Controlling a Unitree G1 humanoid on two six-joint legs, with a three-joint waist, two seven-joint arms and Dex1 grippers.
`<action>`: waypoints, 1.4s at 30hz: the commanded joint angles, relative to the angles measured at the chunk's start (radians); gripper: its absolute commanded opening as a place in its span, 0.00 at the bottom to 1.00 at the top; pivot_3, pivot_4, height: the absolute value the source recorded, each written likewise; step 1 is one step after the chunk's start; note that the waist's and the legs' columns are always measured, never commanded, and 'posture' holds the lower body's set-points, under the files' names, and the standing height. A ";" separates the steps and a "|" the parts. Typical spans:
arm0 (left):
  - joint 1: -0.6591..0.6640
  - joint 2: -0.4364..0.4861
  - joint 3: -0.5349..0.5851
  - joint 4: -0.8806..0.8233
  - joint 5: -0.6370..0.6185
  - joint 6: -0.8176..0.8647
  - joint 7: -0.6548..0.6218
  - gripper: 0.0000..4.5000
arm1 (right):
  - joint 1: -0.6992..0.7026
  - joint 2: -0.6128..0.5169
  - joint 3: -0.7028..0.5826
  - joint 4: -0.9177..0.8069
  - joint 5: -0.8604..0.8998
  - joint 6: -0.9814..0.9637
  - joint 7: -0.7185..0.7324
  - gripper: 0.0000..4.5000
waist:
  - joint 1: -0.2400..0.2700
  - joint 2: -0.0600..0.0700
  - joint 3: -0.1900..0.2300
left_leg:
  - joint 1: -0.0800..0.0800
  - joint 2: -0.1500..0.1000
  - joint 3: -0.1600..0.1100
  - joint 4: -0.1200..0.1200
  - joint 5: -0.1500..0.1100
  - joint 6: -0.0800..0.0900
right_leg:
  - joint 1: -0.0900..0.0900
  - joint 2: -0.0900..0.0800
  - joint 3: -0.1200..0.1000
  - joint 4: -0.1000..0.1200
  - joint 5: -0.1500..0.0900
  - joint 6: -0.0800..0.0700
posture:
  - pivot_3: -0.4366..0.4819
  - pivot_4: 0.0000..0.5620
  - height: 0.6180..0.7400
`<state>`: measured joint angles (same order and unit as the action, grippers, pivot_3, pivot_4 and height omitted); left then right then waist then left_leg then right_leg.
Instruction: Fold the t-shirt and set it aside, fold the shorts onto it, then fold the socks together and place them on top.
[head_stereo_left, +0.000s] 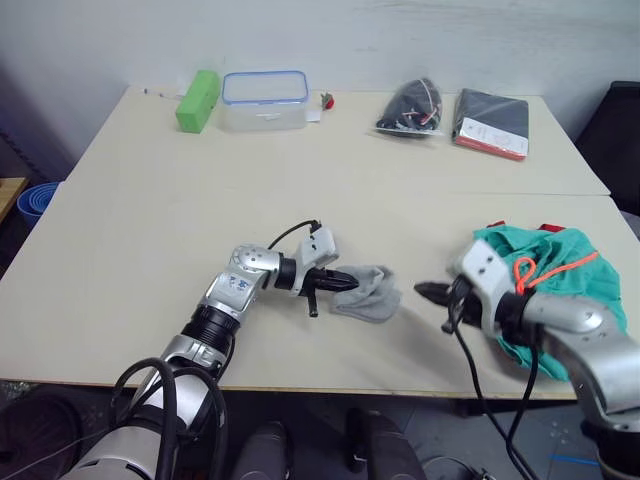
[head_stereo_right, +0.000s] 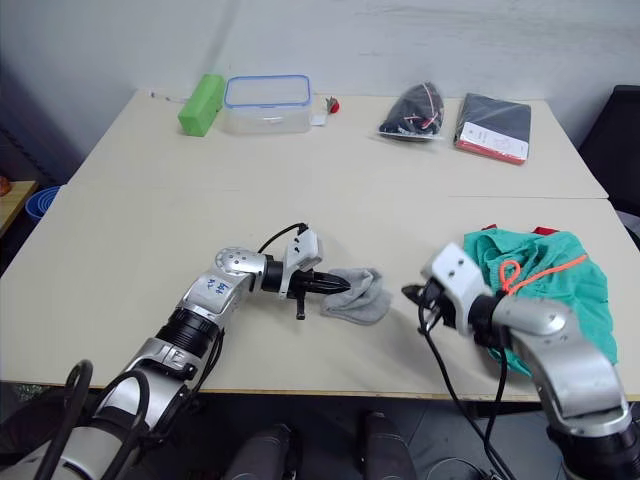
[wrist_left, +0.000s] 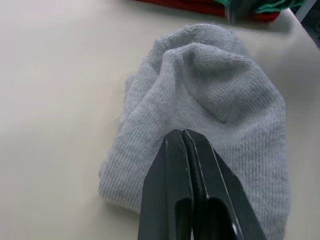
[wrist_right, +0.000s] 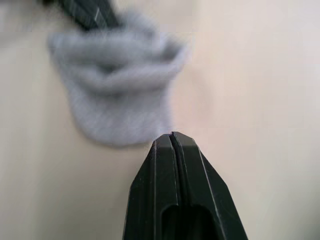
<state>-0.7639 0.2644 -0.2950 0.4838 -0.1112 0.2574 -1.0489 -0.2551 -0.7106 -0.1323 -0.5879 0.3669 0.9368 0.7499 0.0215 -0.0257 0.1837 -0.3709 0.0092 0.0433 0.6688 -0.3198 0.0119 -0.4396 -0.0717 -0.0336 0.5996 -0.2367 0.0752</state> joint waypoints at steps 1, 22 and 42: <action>0.004 -0.008 -0.019 -0.010 0.029 -0.008 0.010 0.01 | -0.117 0.058 0.015 -0.054 0.087 0.067 -0.043 0.00 | 0.001 0.000 0.000 | 0.000 0.001 -0.001 0.000 0.000 0.000 | 0.000 0.000 -0.001 0.000 0.000 0.000 | 0.48 0.27 1.00; 0.034 0.016 -0.014 -0.077 0.048 -0.003 0.004 0.01 | 0.023 -0.026 0.395 0.248 -0.248 -0.305 -0.073 0.00 | 0.007 0.000 0.000 | 0.001 -0.007 -0.008 0.000 0.001 0.006 | 0.010 -0.008 -0.009 -0.008 0.002 0.003 | 0.48 0.27 1.00; -0.027 0.007 0.037 -0.195 -0.035 0.083 -0.028 0.01 | -0.018 0.150 0.070 0.099 0.091 -0.056 -0.155 0.00 | 0.000 0.004 0.002 | -0.002 -0.008 -0.008 -0.001 0.001 0.008 | 0.008 -0.016 -0.009 -0.009 0.003 0.006 | 0.48 0.27 1.00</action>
<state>-0.7742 0.2734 -0.2759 0.3417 -0.1201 0.3311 -1.0729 -0.2615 -0.5644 -0.0576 -0.4517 0.4441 0.8770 0.6092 0.0220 -0.0222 0.1853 -0.3728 0.0017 0.0347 0.6678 -0.3187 0.0198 -0.4312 -0.0869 -0.0435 0.5901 -0.2338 0.0805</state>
